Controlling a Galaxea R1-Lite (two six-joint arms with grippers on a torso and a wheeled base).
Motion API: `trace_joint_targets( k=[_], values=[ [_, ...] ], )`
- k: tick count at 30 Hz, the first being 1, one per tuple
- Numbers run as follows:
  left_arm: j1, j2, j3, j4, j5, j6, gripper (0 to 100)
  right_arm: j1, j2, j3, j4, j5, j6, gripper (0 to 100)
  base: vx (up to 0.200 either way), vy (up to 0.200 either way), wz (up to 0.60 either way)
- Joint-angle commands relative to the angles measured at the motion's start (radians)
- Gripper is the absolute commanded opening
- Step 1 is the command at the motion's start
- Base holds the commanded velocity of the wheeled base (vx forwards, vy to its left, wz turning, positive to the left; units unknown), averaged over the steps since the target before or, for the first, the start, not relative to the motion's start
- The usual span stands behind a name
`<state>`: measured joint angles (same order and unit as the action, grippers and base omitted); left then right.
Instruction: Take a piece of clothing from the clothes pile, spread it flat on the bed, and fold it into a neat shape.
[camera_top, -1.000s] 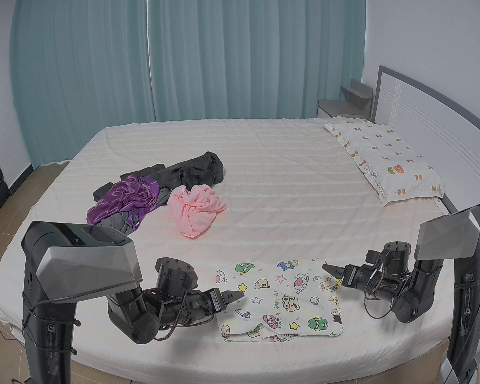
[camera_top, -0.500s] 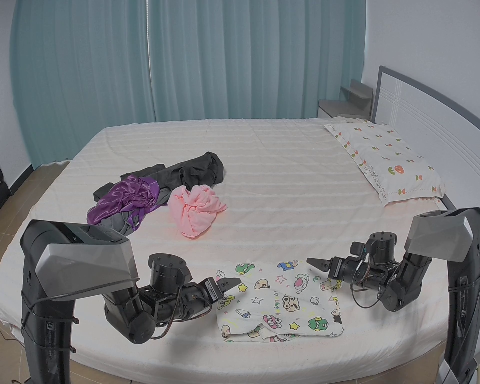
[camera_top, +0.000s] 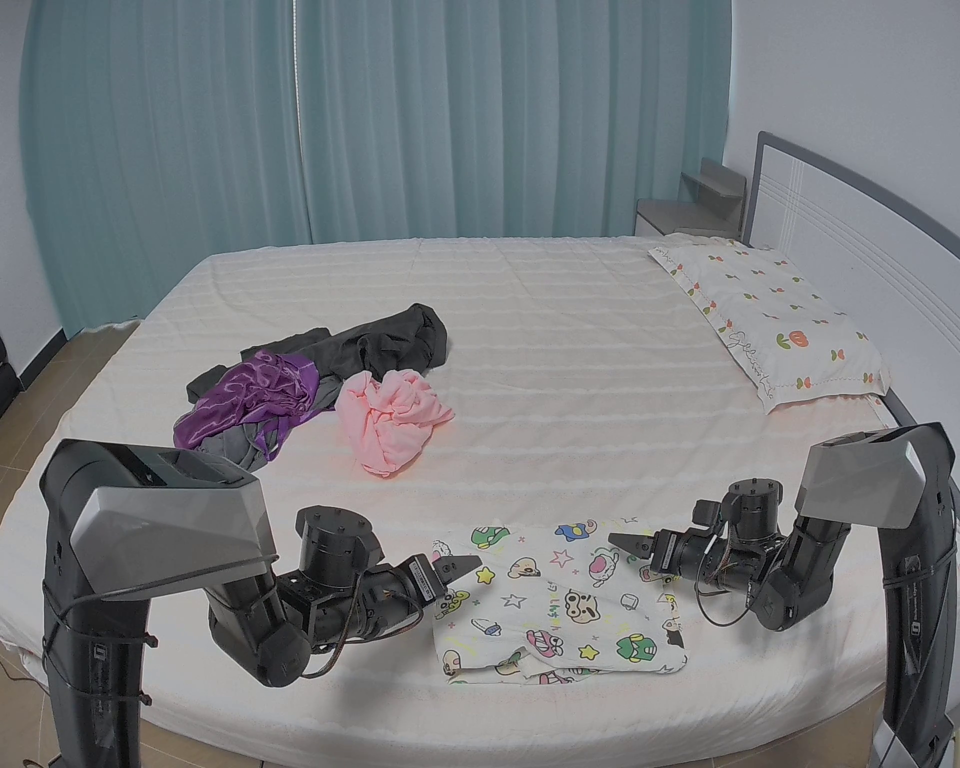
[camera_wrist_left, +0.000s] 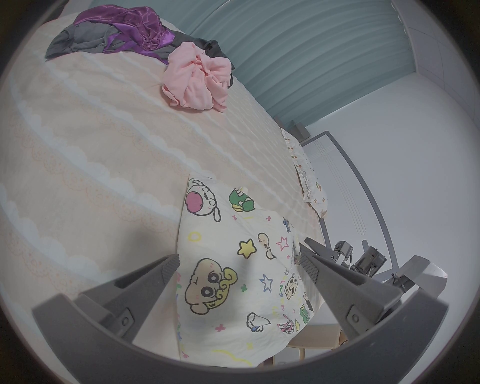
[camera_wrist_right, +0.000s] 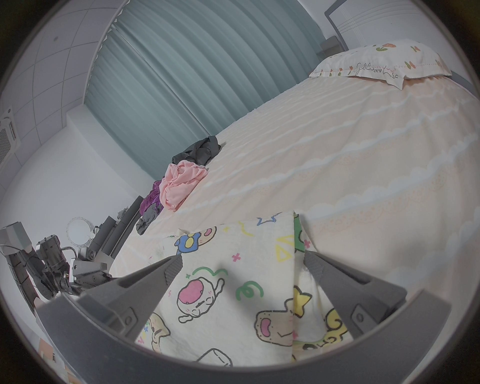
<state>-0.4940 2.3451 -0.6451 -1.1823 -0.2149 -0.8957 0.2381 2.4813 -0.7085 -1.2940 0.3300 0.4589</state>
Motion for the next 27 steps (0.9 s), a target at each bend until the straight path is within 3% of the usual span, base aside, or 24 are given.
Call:
trace_joint_targets(
  k=[1,2,14,20,27],
  values=[
    [0.000,-0.001,-0.001,0.000,0.000,0.000,100,0.004,0.011,-0.003,-0.001,0.003,0.000,100,0.000,0.000,0.00],
    [0.000,-0.001,-0.002,0.000,0.000,0.000,100,0.007,0.019,-0.006,-0.001,0.007,0.000,0,0.000,0.000,0.00],
    [-0.001,-0.001,-0.005,0.000,0.000,0.001,100,-0.017,0.031,-0.049,-0.011,-0.025,0.003,0,0.000,0.000,0.00],
    [-0.001,-0.001,-0.004,0.000,0.000,0.001,100,-0.033,0.030,-0.077,-0.018,-0.092,0.003,0,0.000,0.000,0.00],
    [-0.001,-0.001,-0.004,0.000,0.002,0.003,100,-0.043,0.031,-0.089,-0.010,-0.112,0.003,0,0.000,0.000,0.00]
  ],
)
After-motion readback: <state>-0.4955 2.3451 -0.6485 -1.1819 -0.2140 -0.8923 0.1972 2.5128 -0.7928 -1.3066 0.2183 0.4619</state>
